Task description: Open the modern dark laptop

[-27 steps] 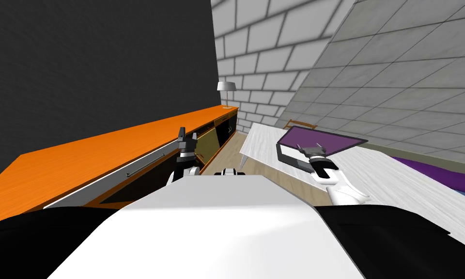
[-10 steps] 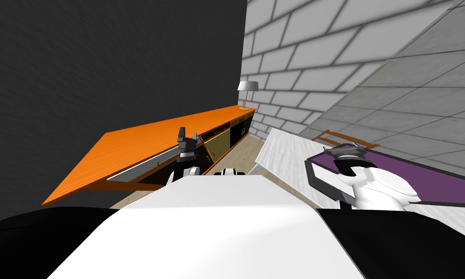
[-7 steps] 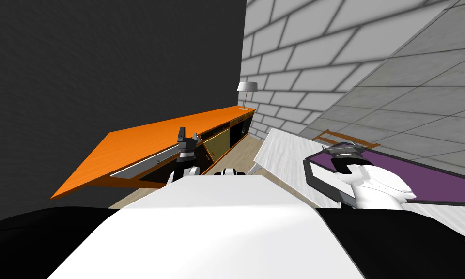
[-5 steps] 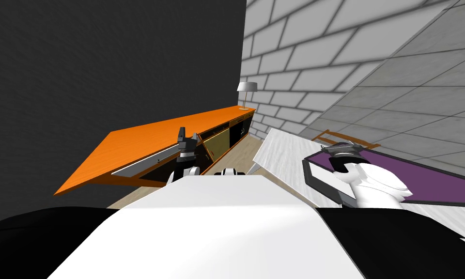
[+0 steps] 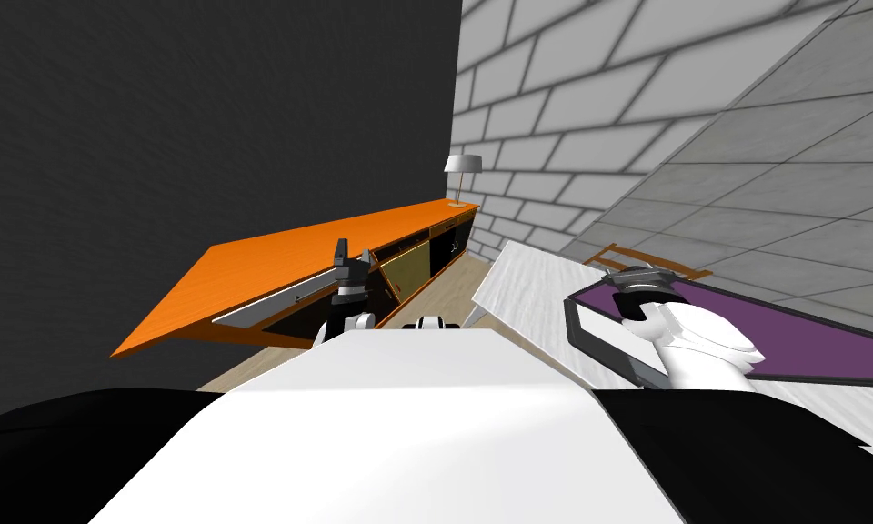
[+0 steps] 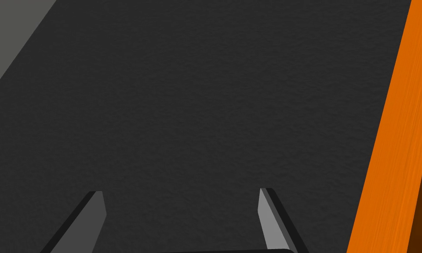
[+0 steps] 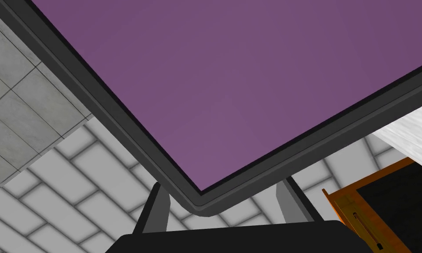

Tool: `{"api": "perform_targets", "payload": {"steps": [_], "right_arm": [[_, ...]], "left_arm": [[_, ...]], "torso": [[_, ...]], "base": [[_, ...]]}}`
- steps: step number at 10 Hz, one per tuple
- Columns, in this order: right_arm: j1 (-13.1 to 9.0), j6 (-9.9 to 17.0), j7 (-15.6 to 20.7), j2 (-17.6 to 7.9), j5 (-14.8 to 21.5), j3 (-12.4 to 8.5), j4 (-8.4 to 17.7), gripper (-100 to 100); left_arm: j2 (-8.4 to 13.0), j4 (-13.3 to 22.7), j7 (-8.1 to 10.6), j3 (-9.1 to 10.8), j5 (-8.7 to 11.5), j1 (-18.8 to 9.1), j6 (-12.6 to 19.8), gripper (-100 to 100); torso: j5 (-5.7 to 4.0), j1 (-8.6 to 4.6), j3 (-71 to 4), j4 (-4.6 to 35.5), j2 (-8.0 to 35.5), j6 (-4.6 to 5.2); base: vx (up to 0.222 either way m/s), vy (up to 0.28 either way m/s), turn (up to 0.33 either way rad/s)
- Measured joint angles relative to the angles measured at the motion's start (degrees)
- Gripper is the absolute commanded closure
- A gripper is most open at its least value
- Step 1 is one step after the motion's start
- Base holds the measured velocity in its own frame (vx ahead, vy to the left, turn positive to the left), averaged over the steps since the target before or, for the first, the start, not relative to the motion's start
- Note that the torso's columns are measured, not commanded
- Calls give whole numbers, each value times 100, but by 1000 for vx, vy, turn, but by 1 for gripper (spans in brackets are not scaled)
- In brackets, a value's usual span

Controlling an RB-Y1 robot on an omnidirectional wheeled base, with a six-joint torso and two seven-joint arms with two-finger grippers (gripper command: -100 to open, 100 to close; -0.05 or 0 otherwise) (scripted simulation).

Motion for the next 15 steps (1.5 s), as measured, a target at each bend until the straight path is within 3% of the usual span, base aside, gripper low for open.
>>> {"api": "perform_targets", "payload": {"steps": [8, 9, 10, 12, 14, 15], "right_arm": [[-391, -1228, 858, 156, -55, -839, 961, 100], [-394, -1258, 879, 153, -58, -858, 974, 100], [-474, -1340, 1006, 302, -26, -1030, 830, 100], [-538, -1326, 1196, 575, 11, -1094, 552, 100], [-802, -1477, 1526, 908, 92, -1327, 354, 100], [-701, -1405, 1552, 1062, 93, -1325, 107, 100]], "left_arm": [[0, 0, 0, 0, 0, 0, 0, 0], [0, 0, 0, 0, 0, 0, 0, 0], [1, 0, 0, 1, 0, -1, 0, 0], [1, 0, 0, 0, 0, -1, 0, 0], [1, 0, 0, 1, 0, -1, 0, 0], [1, 0, 0, 0, 0, -1, 0, 0]], "torso": [[-16, -49, -8, -5, -8, -14], [-11, -53, -6, -2, -4, -19], [-8, -61, 2, 5, 11, -19], [-29, -52, -5, -9, -12, -14], [-25, -53, -7, -8, -13, -15], [-46, -48, -7, -20, -22, -12]], "base": [[29, 55, -31], [-48, -44, -6], [-59, -75, 1], [-40, -55, 10], [-33, -61, 10], [0, 0, 0]]}}
